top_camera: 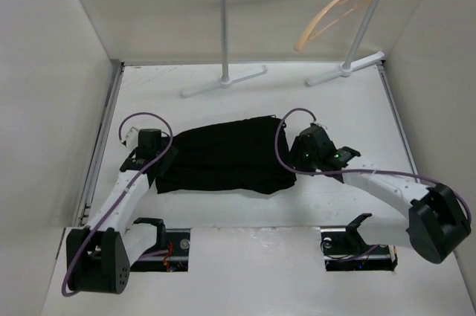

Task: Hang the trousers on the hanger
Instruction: Fold the trousers at the center of the board.

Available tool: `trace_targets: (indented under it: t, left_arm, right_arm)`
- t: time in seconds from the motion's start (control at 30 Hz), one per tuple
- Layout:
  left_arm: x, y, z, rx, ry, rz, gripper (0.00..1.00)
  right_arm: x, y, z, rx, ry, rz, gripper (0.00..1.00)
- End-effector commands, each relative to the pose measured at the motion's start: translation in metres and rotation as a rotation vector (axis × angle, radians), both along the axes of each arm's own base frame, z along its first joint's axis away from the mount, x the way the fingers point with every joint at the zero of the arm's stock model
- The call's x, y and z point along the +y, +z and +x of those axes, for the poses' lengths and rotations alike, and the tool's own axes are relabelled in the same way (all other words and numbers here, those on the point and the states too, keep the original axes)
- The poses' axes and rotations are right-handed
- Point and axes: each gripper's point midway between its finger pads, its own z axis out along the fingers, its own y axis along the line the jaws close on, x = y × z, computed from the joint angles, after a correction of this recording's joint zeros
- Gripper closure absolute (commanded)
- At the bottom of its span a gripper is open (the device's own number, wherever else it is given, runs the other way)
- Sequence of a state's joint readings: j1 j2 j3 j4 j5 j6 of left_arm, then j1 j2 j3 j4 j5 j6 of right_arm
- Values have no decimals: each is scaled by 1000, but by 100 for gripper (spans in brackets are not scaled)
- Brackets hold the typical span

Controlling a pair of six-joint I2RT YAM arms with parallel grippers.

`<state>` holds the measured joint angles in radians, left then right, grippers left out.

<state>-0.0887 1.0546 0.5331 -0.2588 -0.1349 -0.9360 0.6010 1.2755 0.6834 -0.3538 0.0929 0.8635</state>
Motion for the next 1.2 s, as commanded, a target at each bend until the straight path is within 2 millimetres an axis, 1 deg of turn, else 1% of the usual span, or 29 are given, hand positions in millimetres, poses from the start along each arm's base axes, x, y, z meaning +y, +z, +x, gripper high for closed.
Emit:
trace_targets:
  t: [0.0,0.03,0.1,0.17,0.2,0.23,0.27,0.33,0.37,0.4,0.47,0.57,0.6,0.67,0.7,0.77,0.83,0.87,0.93,1.0,1.07,1.1,1.13,1.17]
  left_arm:
    - [-7,42,3,-85,-46,-3,51]
    - [-11,54,6,-113,-62,-3,51]
    - [-23,73,13,-152,-99,-2,51]
    - [-41,81,21,-163,-152,0,52]
    - [-50,81,24,-155,-172,1,53]
    - [-58,80,27,-146,-190,5,53]
    - [-66,79,30,-141,-209,7,53]
    - [-80,75,37,-149,-238,12,54]
    - [-83,70,42,-152,-245,17,54]
    - [-81,63,45,-146,-239,20,54]
    - [-65,44,54,-123,-190,40,53]
    - [-37,19,68,-99,-112,44,53]
    - [-31,14,73,-101,-97,46,53]
    - [-21,5,81,-98,-80,52,52]
    - [-18,0,84,-89,-79,57,52]
    - [-11,-7,87,-64,-72,66,52]
    - [-5,-8,90,-55,-65,72,52]
    - [-4,-3,91,-65,-64,66,52]
    - [-5,18,94,-115,-71,45,51]
    - [-9,47,93,-175,-86,36,48]
    - [-14,72,85,-214,-114,38,45]
    - [-19,80,80,-224,-129,34,44]
    - [-27,84,73,-225,-150,28,44]
    - [-36,85,65,-221,-174,23,44]
  right_arm:
    - [3,42,2,-72,25,65,44]
    - [8,52,3,-85,38,92,50]
    - [26,68,8,-97,74,162,66]
    - [51,75,11,-100,126,233,78]
    - [67,77,11,-97,162,278,83]
    - [82,78,10,-96,198,321,85]
    - [95,80,11,-99,225,363,86]
    - [122,78,7,-97,283,443,86]
    - [133,74,3,-80,309,478,86]
    - [140,66,0,-66,323,499,86]
    - [143,40,-6,-19,308,515,86]
    - [131,-10,-21,72,249,491,87]
    - [125,-22,-27,95,232,484,87]
    - [114,-39,-35,119,201,458,86]
    - [110,-44,-36,122,188,445,85]
    - [107,-44,-38,120,187,433,80]
    - [108,-36,-39,112,196,431,69]
    - [110,-28,-39,102,205,431,63]
    - [110,-5,-37,70,219,429,51]
    - [107,24,-32,9,236,419,45]
    - [102,52,-23,-56,247,417,44]
    - [98,64,-11,-86,238,419,47]
    - [95,75,3,-115,230,422,51]
    - [94,82,16,-133,229,425,58]
